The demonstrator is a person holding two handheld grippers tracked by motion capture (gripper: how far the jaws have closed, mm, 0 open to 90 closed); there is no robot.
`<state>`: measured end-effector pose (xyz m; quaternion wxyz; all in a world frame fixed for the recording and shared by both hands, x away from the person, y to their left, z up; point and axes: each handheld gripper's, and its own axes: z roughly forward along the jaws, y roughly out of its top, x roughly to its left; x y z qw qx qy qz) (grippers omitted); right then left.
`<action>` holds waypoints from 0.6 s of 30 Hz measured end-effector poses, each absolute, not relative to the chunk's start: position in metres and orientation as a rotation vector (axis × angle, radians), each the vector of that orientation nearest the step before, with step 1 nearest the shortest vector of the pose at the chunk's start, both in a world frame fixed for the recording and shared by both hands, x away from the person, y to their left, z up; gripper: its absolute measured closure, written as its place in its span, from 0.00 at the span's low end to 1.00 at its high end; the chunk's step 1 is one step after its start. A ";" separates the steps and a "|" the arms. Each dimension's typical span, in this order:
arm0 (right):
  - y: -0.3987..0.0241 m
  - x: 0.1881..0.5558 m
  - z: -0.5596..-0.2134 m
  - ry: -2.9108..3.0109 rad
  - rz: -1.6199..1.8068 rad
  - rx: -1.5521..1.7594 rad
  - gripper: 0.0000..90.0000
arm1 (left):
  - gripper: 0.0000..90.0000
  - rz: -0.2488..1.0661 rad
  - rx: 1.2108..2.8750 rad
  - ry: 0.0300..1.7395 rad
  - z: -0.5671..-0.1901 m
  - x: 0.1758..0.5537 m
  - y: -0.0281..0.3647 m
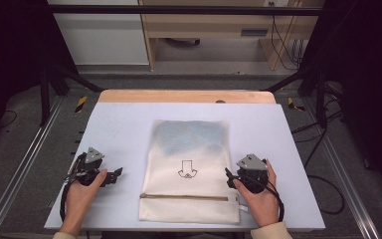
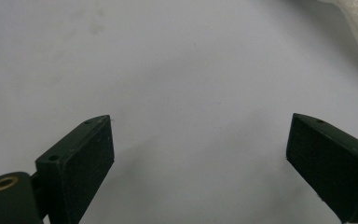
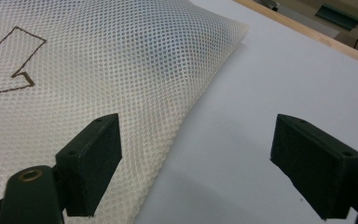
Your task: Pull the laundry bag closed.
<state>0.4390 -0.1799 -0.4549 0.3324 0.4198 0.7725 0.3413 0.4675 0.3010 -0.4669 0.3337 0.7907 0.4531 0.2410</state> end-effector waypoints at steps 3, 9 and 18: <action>-0.180 0.436 -0.454 2.017 0.885 1.082 0.19 | 0.08 0.633 2.034 1.157 -0.458 0.450 0.295; -0.171 0.434 -0.453 2.064 0.851 1.077 0.14 | 0.09 0.621 2.030 1.100 -0.445 0.418 0.291; -0.146 0.429 -0.447 2.166 0.842 0.978 0.17 | 0.10 0.611 1.974 1.089 -0.440 0.383 0.301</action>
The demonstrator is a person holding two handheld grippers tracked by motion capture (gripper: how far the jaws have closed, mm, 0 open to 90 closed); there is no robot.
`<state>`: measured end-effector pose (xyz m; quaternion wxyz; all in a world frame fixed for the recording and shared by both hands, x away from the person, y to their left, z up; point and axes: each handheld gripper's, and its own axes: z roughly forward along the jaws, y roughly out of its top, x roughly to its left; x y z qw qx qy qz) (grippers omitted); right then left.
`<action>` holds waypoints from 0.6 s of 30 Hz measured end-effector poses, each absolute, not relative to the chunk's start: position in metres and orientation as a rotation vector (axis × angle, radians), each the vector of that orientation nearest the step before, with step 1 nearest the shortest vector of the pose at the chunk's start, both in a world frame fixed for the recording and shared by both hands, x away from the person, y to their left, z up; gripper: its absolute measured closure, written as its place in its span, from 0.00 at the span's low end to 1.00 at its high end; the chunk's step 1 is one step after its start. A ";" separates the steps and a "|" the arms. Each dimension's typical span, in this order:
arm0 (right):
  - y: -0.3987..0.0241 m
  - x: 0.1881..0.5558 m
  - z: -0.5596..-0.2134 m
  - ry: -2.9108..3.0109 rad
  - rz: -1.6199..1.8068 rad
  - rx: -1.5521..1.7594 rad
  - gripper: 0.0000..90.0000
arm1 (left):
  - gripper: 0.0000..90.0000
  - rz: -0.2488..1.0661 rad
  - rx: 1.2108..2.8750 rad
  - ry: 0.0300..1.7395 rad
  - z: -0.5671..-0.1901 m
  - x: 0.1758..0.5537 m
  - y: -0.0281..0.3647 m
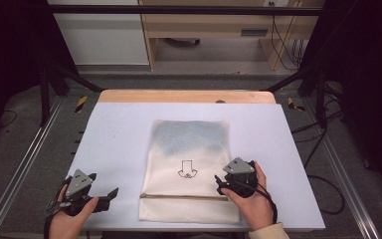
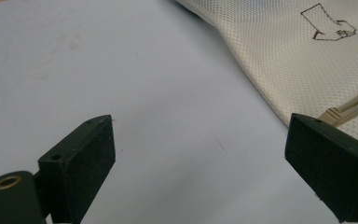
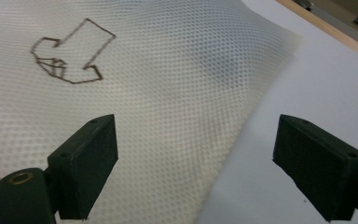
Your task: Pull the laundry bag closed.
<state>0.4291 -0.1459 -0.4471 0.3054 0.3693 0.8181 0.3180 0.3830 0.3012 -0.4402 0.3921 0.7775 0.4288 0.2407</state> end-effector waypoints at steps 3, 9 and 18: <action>-0.133 0.427 -0.441 2.202 0.830 0.924 0.18 | 0.11 0.640 1.965 1.111 -0.441 0.391 0.304; -0.105 0.424 -0.429 2.310 0.823 0.856 0.18 | 0.12 0.628 1.946 1.115 -0.441 0.392 0.304; -0.062 0.421 -0.420 2.440 0.829 0.719 0.24 | 0.11 0.622 1.971 1.130 -0.443 0.394 0.304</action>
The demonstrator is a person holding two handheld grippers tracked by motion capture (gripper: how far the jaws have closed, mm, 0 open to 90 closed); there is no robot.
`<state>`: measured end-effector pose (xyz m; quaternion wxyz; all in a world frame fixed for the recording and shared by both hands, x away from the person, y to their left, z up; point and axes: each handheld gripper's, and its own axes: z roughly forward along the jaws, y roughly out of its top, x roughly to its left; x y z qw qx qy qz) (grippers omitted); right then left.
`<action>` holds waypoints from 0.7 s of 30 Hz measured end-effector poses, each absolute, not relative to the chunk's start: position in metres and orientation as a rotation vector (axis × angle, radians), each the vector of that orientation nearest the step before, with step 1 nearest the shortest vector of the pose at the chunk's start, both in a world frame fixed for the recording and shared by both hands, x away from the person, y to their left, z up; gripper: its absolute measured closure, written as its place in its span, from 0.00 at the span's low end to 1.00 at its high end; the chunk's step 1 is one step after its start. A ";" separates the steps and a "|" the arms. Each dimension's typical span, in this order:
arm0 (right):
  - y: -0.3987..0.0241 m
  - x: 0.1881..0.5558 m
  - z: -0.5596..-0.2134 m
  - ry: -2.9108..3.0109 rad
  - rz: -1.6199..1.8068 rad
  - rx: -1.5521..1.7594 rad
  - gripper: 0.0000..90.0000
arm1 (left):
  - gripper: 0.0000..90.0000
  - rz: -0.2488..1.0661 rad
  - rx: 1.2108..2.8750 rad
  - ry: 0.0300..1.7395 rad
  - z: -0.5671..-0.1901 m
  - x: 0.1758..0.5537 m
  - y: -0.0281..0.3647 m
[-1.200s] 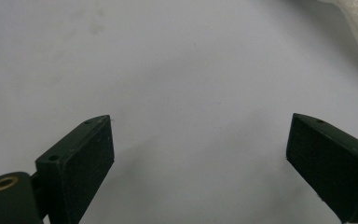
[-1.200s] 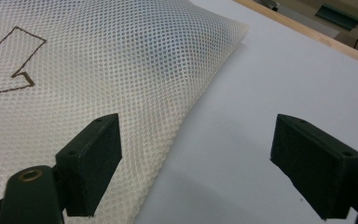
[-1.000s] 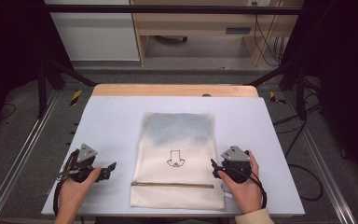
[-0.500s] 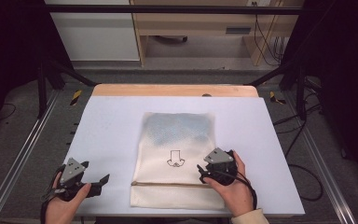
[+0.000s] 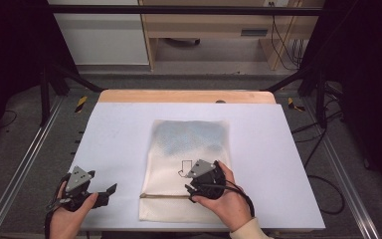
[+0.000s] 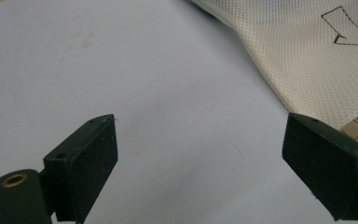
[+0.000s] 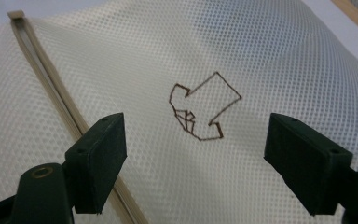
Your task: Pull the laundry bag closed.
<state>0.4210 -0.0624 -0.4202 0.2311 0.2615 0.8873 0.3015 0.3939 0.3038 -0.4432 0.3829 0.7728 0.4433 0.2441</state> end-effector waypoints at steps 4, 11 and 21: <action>-0.050 0.423 -0.415 2.477 0.833 0.679 0.30 | 0.11 0.630 1.958 1.148 -0.443 0.396 0.305; -0.016 0.430 -0.412 2.601 0.782 0.561 0.42 | 0.12 0.642 1.947 1.173 -0.442 0.401 0.309; 0.009 0.437 -0.412 2.701 0.795 0.494 0.56 | 0.12 0.630 1.948 1.183 -0.443 0.400 0.311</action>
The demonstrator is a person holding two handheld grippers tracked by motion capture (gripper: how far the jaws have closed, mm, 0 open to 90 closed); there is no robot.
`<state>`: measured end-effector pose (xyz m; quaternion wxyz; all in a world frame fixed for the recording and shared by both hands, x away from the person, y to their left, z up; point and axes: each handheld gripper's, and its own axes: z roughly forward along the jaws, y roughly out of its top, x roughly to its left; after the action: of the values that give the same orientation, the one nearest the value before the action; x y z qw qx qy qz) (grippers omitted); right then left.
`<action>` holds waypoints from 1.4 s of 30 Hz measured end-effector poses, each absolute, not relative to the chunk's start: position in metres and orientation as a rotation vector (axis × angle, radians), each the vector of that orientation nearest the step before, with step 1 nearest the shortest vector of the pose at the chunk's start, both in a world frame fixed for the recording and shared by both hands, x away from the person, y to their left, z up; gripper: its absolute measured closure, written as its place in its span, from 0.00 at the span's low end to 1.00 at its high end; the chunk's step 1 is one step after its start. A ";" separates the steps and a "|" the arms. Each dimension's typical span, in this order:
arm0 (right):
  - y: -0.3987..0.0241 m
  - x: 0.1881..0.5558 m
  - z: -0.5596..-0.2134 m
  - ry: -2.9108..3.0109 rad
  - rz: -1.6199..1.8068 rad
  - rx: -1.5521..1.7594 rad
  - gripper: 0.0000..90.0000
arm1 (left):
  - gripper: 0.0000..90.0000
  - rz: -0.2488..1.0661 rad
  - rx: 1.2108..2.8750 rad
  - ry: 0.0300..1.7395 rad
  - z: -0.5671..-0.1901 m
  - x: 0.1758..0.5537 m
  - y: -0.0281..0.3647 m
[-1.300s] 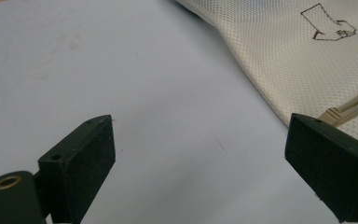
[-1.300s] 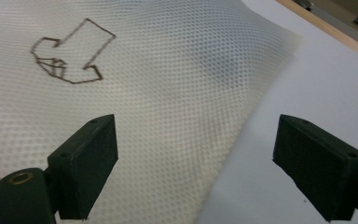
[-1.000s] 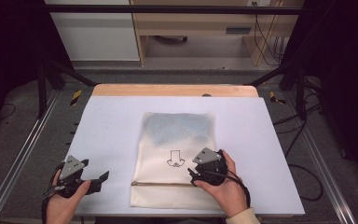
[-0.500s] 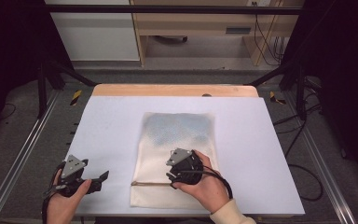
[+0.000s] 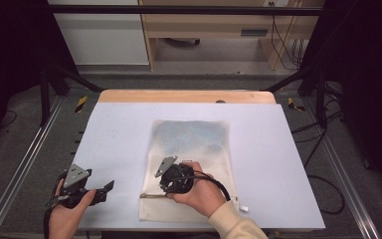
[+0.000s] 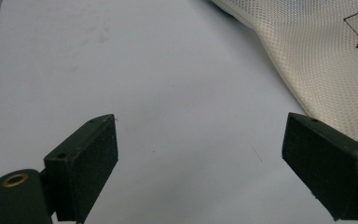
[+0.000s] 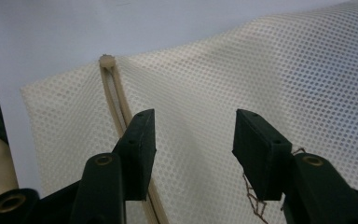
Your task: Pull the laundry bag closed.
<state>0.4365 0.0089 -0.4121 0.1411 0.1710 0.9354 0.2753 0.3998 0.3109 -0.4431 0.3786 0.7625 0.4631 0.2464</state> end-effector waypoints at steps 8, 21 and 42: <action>0.019 0.437 -0.410 2.746 0.788 0.463 0.63 | 0.12 0.609 1.940 1.186 -0.445 0.401 0.312; 0.030 0.436 -0.409 2.794 0.809 0.392 0.80 | 0.12 0.598 1.946 1.180 -0.444 0.399 0.312; 0.058 0.441 -0.413 2.881 0.833 0.281 0.88 | 0.12 0.557 1.903 1.232 -0.442 0.399 0.323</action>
<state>0.4409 0.0579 -0.4134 0.0647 0.0930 0.9544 0.2761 0.3992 0.3230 -0.4418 0.3927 0.7498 0.4853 0.2193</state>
